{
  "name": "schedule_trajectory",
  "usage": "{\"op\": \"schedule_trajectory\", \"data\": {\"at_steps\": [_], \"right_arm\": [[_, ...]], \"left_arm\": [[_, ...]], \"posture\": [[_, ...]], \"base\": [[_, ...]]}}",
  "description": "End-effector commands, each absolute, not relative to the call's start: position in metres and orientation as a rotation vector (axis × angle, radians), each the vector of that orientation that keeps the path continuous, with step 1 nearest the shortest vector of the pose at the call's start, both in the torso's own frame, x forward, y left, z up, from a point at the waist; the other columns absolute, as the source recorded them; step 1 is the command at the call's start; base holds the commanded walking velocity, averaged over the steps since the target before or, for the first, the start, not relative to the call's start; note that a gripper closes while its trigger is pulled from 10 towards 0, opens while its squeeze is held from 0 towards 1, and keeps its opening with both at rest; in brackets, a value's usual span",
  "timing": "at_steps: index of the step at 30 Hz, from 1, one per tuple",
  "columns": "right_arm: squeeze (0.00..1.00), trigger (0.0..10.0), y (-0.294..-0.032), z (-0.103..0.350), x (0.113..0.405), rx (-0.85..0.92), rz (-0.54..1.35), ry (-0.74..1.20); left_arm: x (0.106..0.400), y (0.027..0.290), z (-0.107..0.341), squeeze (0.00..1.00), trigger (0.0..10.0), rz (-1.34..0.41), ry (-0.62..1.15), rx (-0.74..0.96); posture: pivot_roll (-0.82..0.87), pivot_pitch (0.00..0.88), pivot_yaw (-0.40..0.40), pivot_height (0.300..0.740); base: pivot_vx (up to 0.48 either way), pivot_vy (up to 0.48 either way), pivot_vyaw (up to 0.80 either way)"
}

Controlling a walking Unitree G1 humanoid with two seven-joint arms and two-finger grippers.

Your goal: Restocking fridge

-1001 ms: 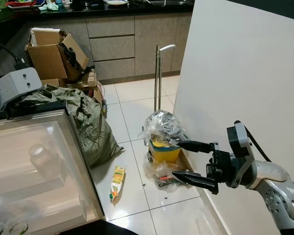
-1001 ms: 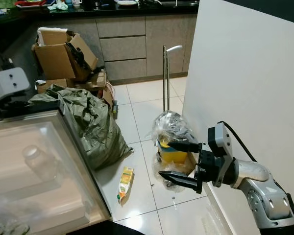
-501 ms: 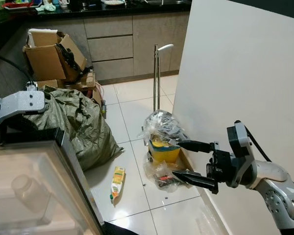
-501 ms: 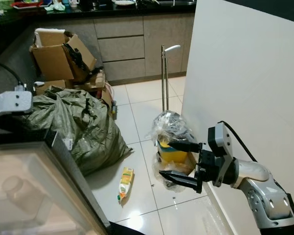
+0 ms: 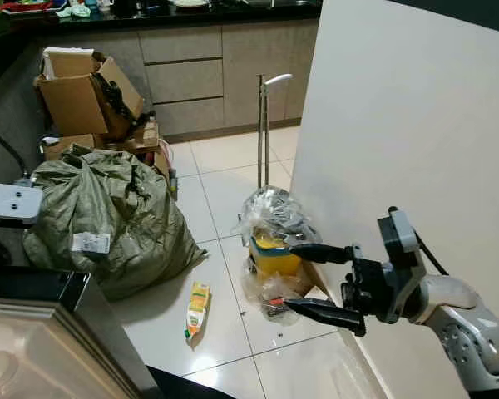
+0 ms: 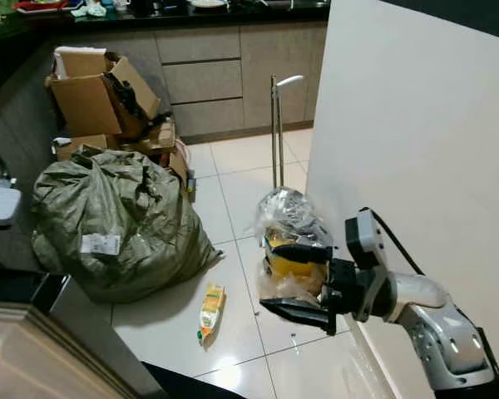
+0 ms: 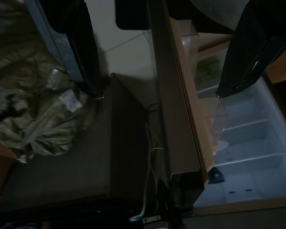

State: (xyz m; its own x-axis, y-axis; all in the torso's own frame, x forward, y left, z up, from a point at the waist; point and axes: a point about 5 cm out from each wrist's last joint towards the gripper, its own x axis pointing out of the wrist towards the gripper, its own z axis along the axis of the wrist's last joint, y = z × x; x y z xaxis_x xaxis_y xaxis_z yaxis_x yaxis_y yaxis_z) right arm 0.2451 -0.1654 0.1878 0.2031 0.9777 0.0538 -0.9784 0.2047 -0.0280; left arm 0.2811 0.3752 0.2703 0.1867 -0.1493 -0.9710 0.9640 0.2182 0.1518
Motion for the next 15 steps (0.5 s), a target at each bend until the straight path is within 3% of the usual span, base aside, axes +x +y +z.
{"op": "schedule_trajectory", "data": {"at_steps": [1, 5, 7, 15], "right_arm": [[0.00, 10.0, -0.161, 0.191, 0.244, 0.026, 1.389, -0.073], [0.00, 10.0, -0.158, 0.191, 0.247, 0.035, 1.382, -0.071], [0.00, 10.0, -0.154, 0.191, 0.249, 0.041, 1.363, -0.068], [0.00, 10.0, -0.147, 0.186, 0.246, 0.058, 1.417, -0.035]], "left_arm": [[0.269, 0.391, 0.278, 0.00, 10.0, -0.938, 1.105, 0.995], [0.271, 0.388, 0.283, 0.00, 10.0, -0.931, 1.041, 0.978], [0.285, 0.375, 0.296, 0.00, 10.0, -0.923, 0.824, 0.980], [0.301, 0.346, 0.303, 0.00, 10.0, -1.024, 0.557, 0.906]], "posture": [[-0.04, 0.039, 0.024, 0.740], [-0.04, 0.038, 0.023, 0.740], [-0.04, 0.038, 0.022, 0.740], [-0.04, 0.038, 0.023, 0.740]], "base": [[0.000, 0.000, 0.00], [0.000, 0.000, 0.00], [0.000, 0.000, 0.00], [0.000, 0.000, 0.00]]}}
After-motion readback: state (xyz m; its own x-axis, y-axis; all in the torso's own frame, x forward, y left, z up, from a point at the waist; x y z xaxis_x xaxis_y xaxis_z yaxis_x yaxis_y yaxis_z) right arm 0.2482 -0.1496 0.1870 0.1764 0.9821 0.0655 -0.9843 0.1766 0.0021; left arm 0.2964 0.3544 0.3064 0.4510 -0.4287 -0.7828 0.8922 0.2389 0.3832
